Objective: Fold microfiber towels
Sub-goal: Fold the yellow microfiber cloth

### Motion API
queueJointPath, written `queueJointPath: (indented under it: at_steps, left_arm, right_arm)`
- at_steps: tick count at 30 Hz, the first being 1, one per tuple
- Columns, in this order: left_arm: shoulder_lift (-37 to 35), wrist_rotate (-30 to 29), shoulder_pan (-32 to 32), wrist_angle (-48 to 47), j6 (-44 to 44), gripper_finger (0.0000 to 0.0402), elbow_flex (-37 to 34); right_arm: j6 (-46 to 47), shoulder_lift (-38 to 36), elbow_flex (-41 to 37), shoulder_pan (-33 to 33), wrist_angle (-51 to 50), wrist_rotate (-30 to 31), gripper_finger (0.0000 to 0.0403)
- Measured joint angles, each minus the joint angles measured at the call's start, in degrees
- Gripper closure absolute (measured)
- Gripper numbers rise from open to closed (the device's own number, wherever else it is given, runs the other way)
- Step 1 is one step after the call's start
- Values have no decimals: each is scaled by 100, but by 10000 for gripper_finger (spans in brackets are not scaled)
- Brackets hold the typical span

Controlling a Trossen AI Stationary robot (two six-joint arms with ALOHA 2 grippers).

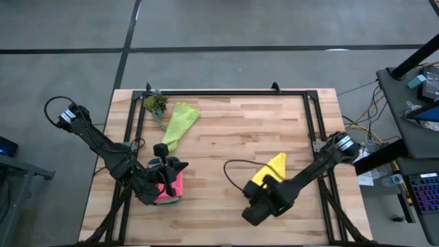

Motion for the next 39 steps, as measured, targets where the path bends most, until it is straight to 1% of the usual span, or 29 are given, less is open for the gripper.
queueJointPath:
  at_steps: [3, 6, 10, 14, 17, 21, 23, 25, 27, 29, 33, 34, 39]
  left_arm:
    - [0, 28, 0, 485, 388, 402, -17]
    - [0, 198, 0, 1039, 842, 402, -17]
    - [0, 623, 0, 1751, 1459, 398, -17]
    - [16, 705, 26, 2160, 1643, 371, -28]
    - [20, 705, 127, 2493, 1658, 340, -138]
    - [21, 705, 506, 3390, 1748, 302, -487]
    - [24, 705, 731, 3853, 1750, 289, -703]
    - [22, 740, 988, 4452, 1750, 283, -978]
    - [24, 853, 1234, 5032, 1782, 282, -1266]
    - [24, 1065, 1455, 5533, 1864, 282, -1507]
    - [33, 2198, 1865, 6393, 1908, 282, -1857]
    - [96, 2407, 1959, 6629, 1885, 282, -1894]
    - [486, 2481, 2260, 7349, 1936, 282, -1950]
  right_arm:
    - [-683, -417, -47, -10, 315, 924, 394]
    - [-1442, -796, -278, -84, 1032, 1570, 394]
    - [-2527, -1236, -887, -270, 2570, 2175, 394]
    - [-3274, -1502, -1744, -555, 4566, 2778, 394]
    - [-3800, -1549, -2418, -879, 6489, 2934, 394]
    - [-4322, -1447, -3187, -1308, 9095, 2919, 394]
    - [-4541, -1326, -3472, -1472, 10040, 2931, 394]
    - [-4633, -1203, -3660, -1594, 10689, 2881, 394]
    - [-4645, -1123, -3768, -1690, 10988, 2813, 394]
    - [-4542, -1090, -3799, -1764, 11050, 2765, 394]
    - [-4479, -1090, -3805, -1862, 10967, 2762, 394]
    - [-4479, -1090, -3804, -1872, 10965, 2762, 394]
    - [-4479, -1090, -3803, -1924, 10945, 2748, 394]
